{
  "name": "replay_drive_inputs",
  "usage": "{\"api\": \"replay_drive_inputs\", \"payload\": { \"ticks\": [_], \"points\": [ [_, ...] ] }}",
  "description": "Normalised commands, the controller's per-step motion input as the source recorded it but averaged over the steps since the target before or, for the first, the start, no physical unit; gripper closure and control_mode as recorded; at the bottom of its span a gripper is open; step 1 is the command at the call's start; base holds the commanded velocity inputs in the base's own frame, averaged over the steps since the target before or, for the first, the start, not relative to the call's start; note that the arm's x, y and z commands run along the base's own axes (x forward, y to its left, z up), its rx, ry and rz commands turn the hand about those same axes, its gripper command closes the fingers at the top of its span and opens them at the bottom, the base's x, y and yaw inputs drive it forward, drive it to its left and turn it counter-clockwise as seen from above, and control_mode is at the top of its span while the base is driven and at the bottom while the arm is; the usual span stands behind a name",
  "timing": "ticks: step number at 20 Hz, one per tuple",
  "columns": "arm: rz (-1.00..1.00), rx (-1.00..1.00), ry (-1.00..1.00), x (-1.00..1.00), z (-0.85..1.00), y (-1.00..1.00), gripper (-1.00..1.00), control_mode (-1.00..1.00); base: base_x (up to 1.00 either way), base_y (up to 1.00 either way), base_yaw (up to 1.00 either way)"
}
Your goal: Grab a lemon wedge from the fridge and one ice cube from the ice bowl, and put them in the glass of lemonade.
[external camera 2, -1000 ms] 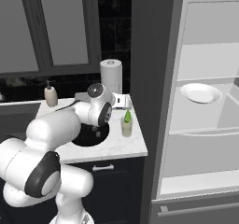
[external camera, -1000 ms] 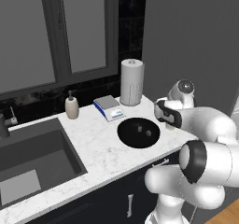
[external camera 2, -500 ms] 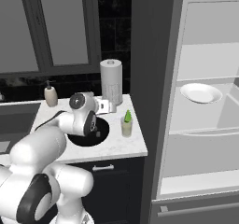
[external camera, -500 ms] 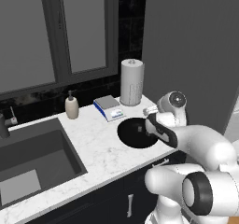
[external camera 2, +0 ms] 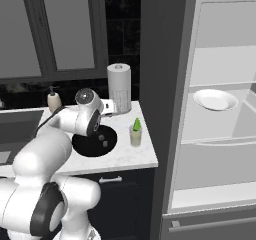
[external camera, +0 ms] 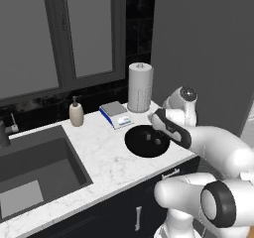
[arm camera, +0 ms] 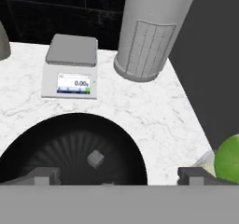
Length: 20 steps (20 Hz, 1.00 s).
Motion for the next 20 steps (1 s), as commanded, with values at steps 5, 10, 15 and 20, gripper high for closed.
{"api": "replay_drive_inputs", "payload": {
  "ticks": [5,10,15,20],
  "points": [
    [0.03,-0.17,0.53,0.31,0.02,0.45,-1.0,-1.0,0.0,0.0,0.0],
    [0.0,-0.29,0.59,0.24,0.03,0.56,-1.0,-1.0,0.0,0.0,0.0],
    [0.0,-0.08,0.08,0.04,-0.77,0.05,-1.0,-1.0,0.0,0.0,0.0],
    [0.0,0.0,-0.07,0.1,-1.0,-0.21,-1.0,-1.0,0.0,0.0,0.0]
  ]
}}
